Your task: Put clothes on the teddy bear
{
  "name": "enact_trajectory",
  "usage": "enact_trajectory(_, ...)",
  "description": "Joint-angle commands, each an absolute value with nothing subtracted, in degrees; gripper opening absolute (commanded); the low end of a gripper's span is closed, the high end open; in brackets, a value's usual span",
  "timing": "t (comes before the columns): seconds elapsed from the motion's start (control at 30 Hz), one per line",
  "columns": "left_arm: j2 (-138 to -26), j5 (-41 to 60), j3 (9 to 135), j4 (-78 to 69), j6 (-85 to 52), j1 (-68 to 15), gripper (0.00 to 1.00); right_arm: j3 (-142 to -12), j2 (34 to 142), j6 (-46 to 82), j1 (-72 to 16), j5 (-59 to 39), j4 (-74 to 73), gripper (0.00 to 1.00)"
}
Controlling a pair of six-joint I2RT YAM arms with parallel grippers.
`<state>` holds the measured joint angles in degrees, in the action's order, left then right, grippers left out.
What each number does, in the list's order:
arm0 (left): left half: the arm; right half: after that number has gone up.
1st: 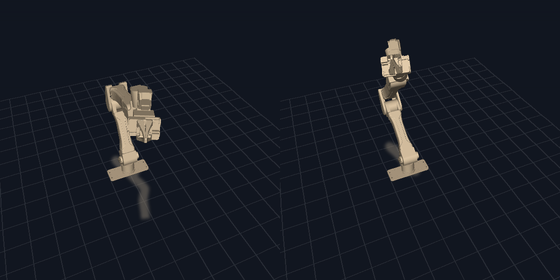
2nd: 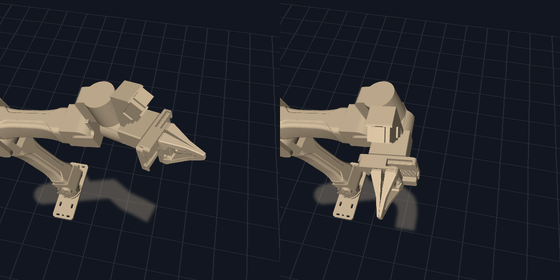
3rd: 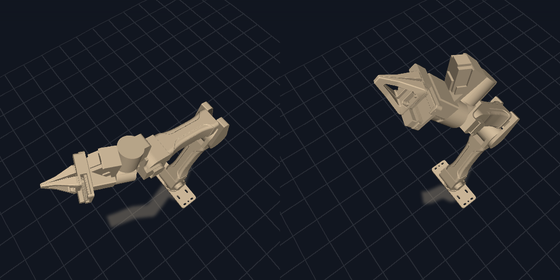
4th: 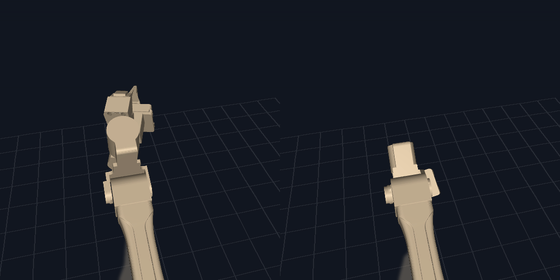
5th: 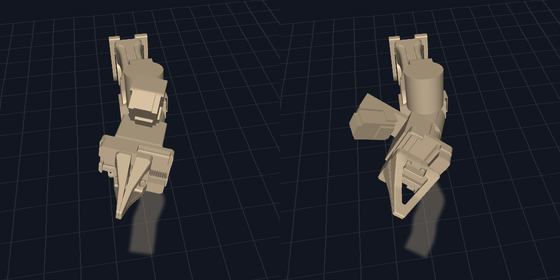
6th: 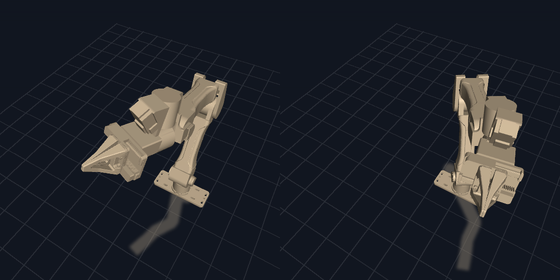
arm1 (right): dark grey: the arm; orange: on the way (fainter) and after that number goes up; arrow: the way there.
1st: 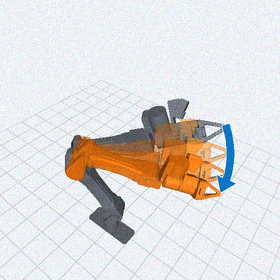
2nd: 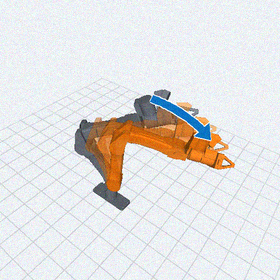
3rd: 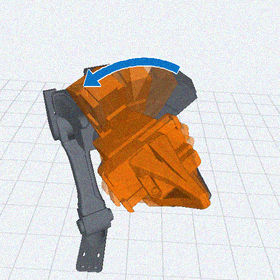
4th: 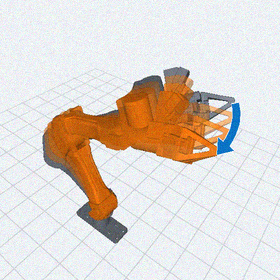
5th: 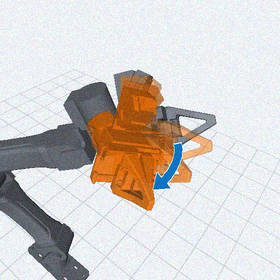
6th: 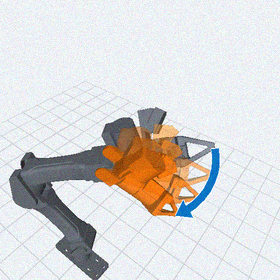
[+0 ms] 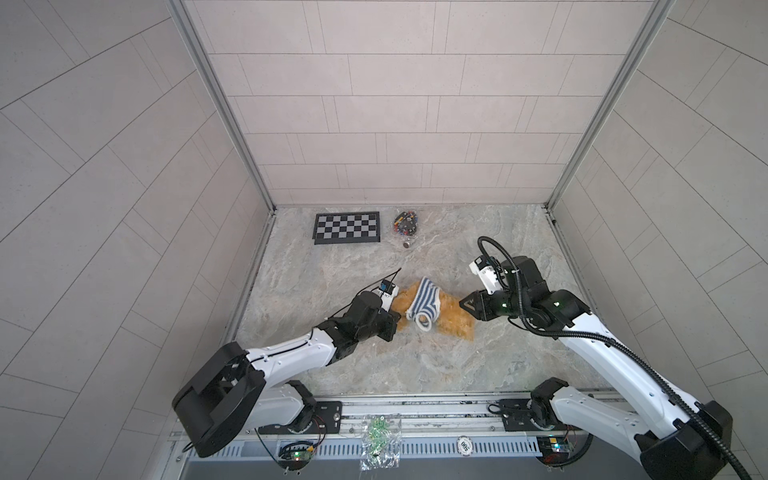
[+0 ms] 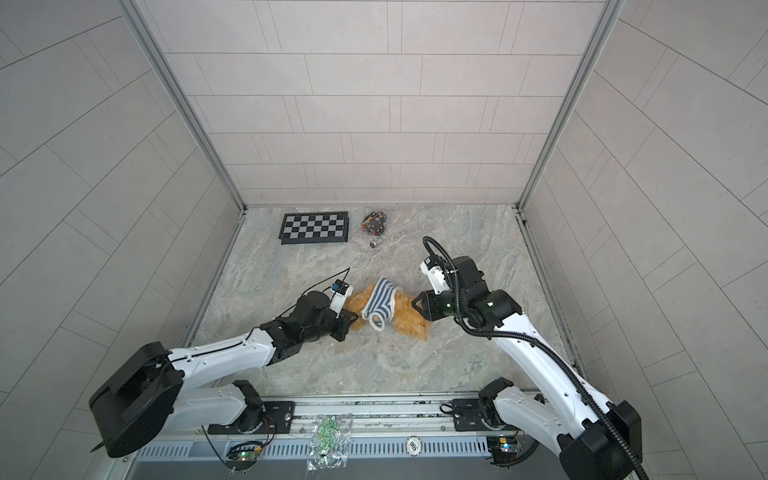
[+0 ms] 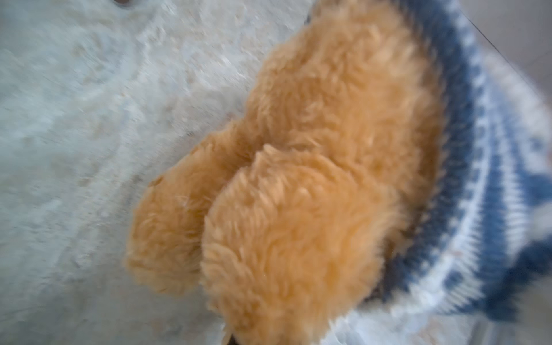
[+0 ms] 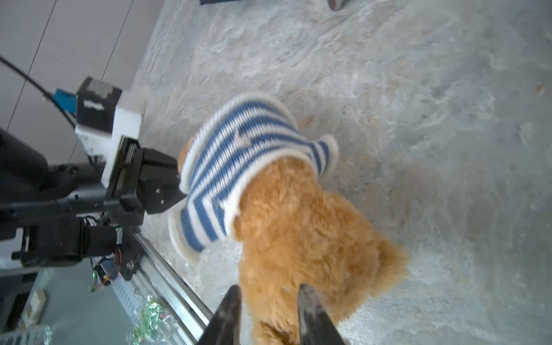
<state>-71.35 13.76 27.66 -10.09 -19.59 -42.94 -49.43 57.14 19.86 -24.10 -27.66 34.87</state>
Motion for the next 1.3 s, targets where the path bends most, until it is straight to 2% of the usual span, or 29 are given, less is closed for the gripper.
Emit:
enact_trajectory(0.0,-70.82,25.82,32.89,-2.77,-26.58,-43.29,0.00,-50.20,56.42,18.46,-23.55,-24.79,35.16,0.44)
enact_trajectory(0.13,-74.15,32.95,38.14,3.38,-31.34,-42.44,0.00,-50.58,54.33,17.52,-23.21,-24.25,35.28,0.51)
enact_trajectory(0.27,-74.16,39.53,38.55,-0.72,-38.94,-39.56,0.00,-51.54,50.41,14.84,-23.24,-26.24,36.76,0.58)
enact_trajectory(0.5,-75.38,46.43,44.48,2.54,-41.66,-37.73,0.00,-48.75,38.94,13.14,-23.39,-29.22,34.30,0.67)
enact_trajectory(0.6,-77.54,49.64,46.88,3.86,-42.31,-37.14,0.00,-47.41,36.52,13.80,-23.47,-30.82,32.80,0.68)
enact_trajectory(0.7,-79.10,51.28,48.07,4.32,-43.14,-36.57,0.00,-46.61,36.24,12.91,-23.51,-27.79,35.22,0.69)
enact_trajectory(0.83,-80.15,51.48,48.54,3.68,-44.31,-36.30,0.00,-45.09,36.91,12.80,-23.50,-22.53,37.05,0.69)
enact_trajectory(1.13,-82.17,51.39,48.51,0.31,-47.02,-36.30,0.00,-41.54,40.78,14.03,-23.60,-21.37,33.98,0.70)
enact_trajectory(1.27,-82.77,51.33,48.78,0.43,-46.63,-36.13,0.00,-41.07,41.77,15.49,-23.61,-17.27,34.40,0.70)
